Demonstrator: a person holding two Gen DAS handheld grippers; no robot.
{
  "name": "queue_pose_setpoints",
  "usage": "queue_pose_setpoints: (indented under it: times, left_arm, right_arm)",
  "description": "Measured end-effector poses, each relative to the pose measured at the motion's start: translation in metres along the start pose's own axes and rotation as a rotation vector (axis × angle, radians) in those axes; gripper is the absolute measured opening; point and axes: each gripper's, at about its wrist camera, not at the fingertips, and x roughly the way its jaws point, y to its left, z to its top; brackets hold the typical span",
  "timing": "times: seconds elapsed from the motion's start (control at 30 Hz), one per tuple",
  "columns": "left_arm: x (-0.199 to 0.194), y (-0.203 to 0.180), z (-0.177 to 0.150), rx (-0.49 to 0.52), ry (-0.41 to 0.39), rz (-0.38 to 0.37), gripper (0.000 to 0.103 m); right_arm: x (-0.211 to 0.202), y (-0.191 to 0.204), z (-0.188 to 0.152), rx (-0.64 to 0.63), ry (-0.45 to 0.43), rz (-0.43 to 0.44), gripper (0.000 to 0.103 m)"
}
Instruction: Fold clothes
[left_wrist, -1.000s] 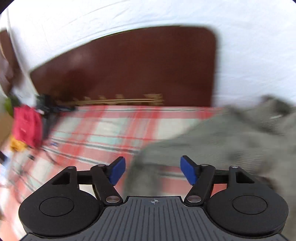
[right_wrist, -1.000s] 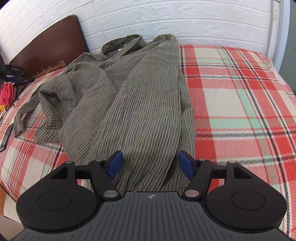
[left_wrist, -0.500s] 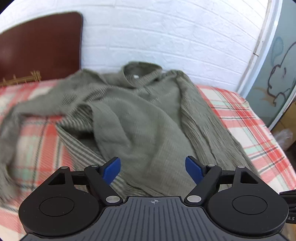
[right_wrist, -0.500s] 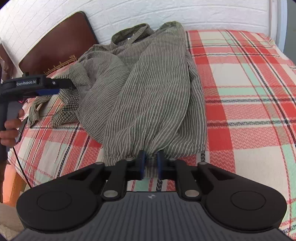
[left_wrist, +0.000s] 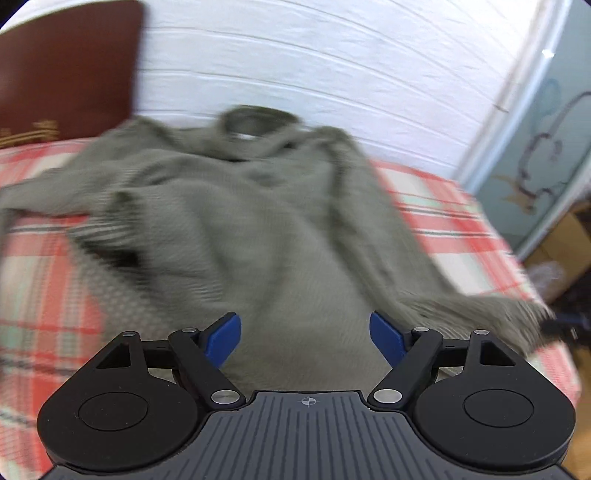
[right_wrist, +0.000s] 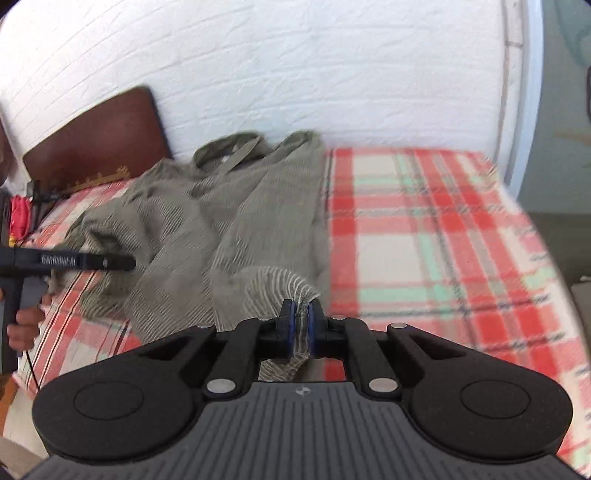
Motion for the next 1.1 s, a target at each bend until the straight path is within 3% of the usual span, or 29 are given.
queue_pose_setpoints:
  times: [0.17,0.3,0.37,0.5,0.53,0.6,0.63,0.7,0.8,0.9,0.97,1.07,1.1]
  left_arm:
    - [0.031,-0.044,0.012,0.08,0.005,-0.124,0.086]
    - [0.076,-0.083,0.031,0.08,0.011,-0.168,0.086]
    - [0.103,-0.094,0.044,0.046,0.055,-0.227,0.086]
    - [0.15,-0.101,0.059,-0.107,0.16,-0.255,0.084]
    - [0.158,-0.104,0.062,-0.131,0.172,-0.261,0.08]
    - [0.174,-0.109,0.068,-0.18,0.197,-0.274,0.016]
    - [0.181,-0.113,0.071,-0.201,0.208,-0.28,0.014]
    - [0.181,-0.133,0.084,-0.148,0.177,-0.294,0.001]
    - [0.18,-0.164,0.104,-0.089,0.135,-0.333,0.0]
    - [0.198,-0.191,0.111,-0.05,0.145,-0.315,0.004]
    - [0.215,-0.202,0.103,-0.024,0.202,-0.293,0.02]
    - [0.229,-0.206,0.08,0.014,0.294,-0.291,0.026]
    - [0.231,-0.206,0.073,0.027,0.321,-0.292,0.033]
  right_arm:
    - [-0.026,-0.034,0.043,-0.017,-0.104,-0.09,0.008]
    - [-0.051,-0.05,0.06,-0.015,-0.16,-0.098,0.008]
    - [-0.06,-0.053,0.061,-0.044,-0.184,-0.118,0.008]
    - [-0.071,-0.066,0.06,-0.049,-0.209,-0.15,0.008]
    - [-0.073,-0.07,0.06,-0.047,-0.213,-0.156,0.008]
    - [-0.073,-0.078,0.063,-0.05,-0.22,-0.189,0.008]
    - [-0.071,-0.084,0.066,-0.047,-0.224,-0.213,0.008]
    - [-0.068,-0.096,0.071,-0.04,-0.23,-0.26,0.008]
    - [-0.059,-0.121,0.084,0.004,-0.25,-0.349,0.008]
    - [-0.039,-0.156,0.094,0.062,-0.245,-0.443,0.008]
    - [-0.013,-0.181,0.092,0.118,-0.189,-0.498,0.008]
    - [0.036,-0.219,0.072,0.216,-0.047,-0.552,0.01]
    - [0.051,-0.226,0.062,0.239,0.018,-0.559,0.014]
